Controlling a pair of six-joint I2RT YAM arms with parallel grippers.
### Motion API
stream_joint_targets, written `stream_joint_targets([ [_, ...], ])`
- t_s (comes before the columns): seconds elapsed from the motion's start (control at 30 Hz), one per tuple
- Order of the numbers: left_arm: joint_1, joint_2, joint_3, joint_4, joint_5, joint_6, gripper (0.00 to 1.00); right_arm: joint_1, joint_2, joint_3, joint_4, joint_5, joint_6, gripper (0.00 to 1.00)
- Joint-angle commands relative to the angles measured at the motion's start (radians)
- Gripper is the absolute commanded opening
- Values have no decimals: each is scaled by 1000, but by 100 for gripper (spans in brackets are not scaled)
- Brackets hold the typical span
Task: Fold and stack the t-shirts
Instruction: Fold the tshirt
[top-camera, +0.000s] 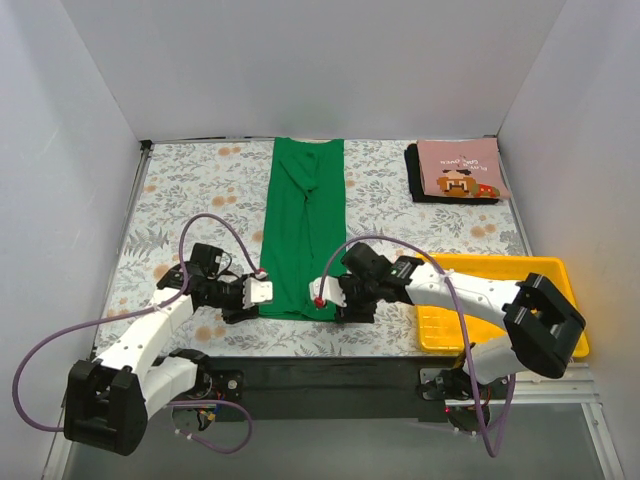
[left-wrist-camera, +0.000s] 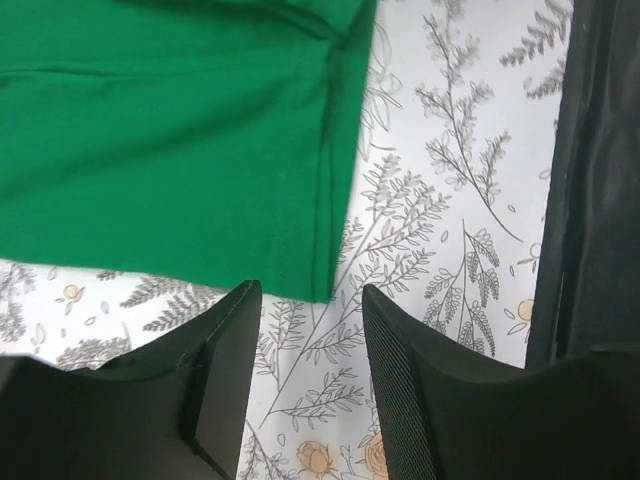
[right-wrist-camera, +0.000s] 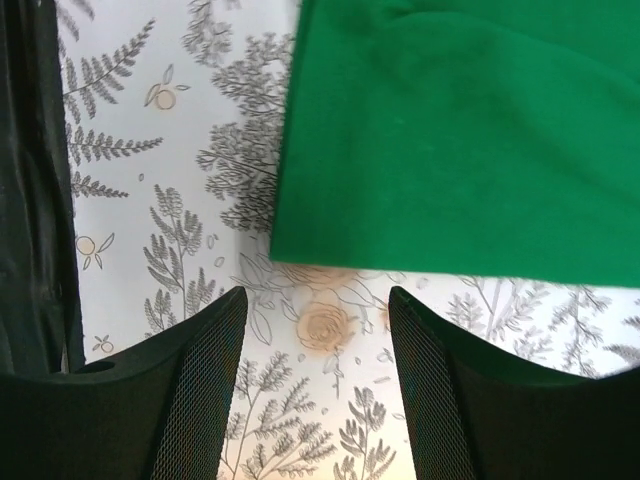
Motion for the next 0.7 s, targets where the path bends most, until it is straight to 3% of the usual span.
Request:
stream_joint_targets([
  [0.0, 11, -20, -54, 29, 55, 151, 45, 54, 21, -43, 118, 101, -41, 65],
  [0.37, 11, 53, -98, 153, 81, 179, 49, 107, 89, -67, 188, 108, -38, 63],
  [0.67, 5, 139, -120, 162, 63, 225, 49, 158, 127, -93, 211, 102, -32, 61],
])
